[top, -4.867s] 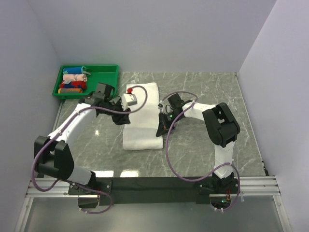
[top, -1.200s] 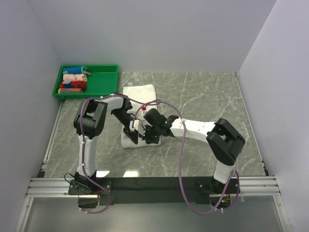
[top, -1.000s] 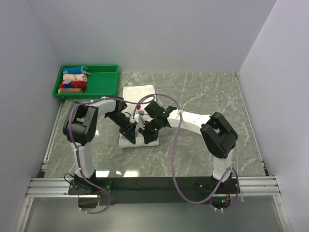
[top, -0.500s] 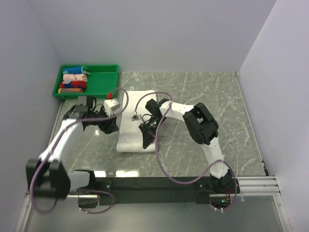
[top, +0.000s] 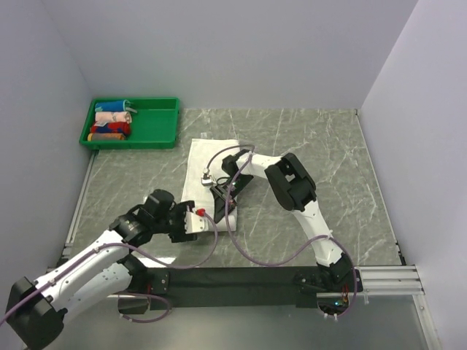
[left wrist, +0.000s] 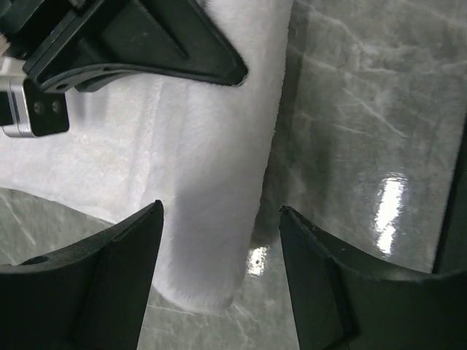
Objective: Roll the towels
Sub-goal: Roll the towel
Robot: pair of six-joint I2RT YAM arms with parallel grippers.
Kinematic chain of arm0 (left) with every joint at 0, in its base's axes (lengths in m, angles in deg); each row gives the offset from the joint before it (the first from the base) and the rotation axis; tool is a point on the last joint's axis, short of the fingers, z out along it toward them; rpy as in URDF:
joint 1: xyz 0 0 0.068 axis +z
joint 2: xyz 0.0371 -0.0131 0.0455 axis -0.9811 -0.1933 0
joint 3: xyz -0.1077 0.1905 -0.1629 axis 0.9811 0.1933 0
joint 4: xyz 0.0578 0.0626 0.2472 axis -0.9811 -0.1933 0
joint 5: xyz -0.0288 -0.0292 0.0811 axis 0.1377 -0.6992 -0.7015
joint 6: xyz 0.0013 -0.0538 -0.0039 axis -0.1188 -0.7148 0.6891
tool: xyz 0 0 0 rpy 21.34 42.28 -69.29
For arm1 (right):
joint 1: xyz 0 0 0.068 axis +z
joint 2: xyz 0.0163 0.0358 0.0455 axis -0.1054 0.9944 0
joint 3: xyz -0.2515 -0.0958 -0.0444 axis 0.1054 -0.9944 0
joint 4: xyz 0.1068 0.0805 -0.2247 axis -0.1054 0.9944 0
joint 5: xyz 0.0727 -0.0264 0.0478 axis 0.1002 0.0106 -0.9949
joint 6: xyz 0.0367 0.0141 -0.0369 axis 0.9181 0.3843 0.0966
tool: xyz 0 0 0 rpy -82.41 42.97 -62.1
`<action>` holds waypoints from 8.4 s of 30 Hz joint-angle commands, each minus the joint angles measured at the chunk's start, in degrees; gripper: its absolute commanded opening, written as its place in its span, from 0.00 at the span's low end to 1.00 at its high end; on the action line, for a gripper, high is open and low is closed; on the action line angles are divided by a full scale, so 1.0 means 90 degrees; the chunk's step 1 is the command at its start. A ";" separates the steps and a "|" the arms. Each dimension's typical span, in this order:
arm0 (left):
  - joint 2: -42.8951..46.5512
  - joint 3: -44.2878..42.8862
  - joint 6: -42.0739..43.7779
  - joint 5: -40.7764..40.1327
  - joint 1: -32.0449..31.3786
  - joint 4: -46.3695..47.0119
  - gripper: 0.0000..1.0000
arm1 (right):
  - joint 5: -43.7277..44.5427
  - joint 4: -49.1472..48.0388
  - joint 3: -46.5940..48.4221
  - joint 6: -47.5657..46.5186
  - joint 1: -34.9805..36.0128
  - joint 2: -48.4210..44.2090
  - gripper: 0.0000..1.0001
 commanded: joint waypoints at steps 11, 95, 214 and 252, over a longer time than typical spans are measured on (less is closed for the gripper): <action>-0.0675 0.1373 0.0894 -0.1743 -0.1386 0.2622 0.70 | -0.0079 0.0946 0.0406 -0.0869 -0.0049 0.0754 0.00; -0.7485 -0.5598 0.0318 0.2514 0.2741 -0.3635 0.51 | 0.5529 -0.3830 -0.4184 -0.0312 0.2500 -0.3983 0.00; -0.8852 -0.6810 0.0992 0.2522 0.3134 -0.4642 0.42 | 0.5460 -0.2688 -0.2457 -0.0810 0.2090 -0.2939 0.00; -0.0197 -0.0219 0.2017 0.0610 0.0765 -0.0668 0.83 | 0.1923 0.0731 0.1363 -0.0088 0.0332 0.1702 0.00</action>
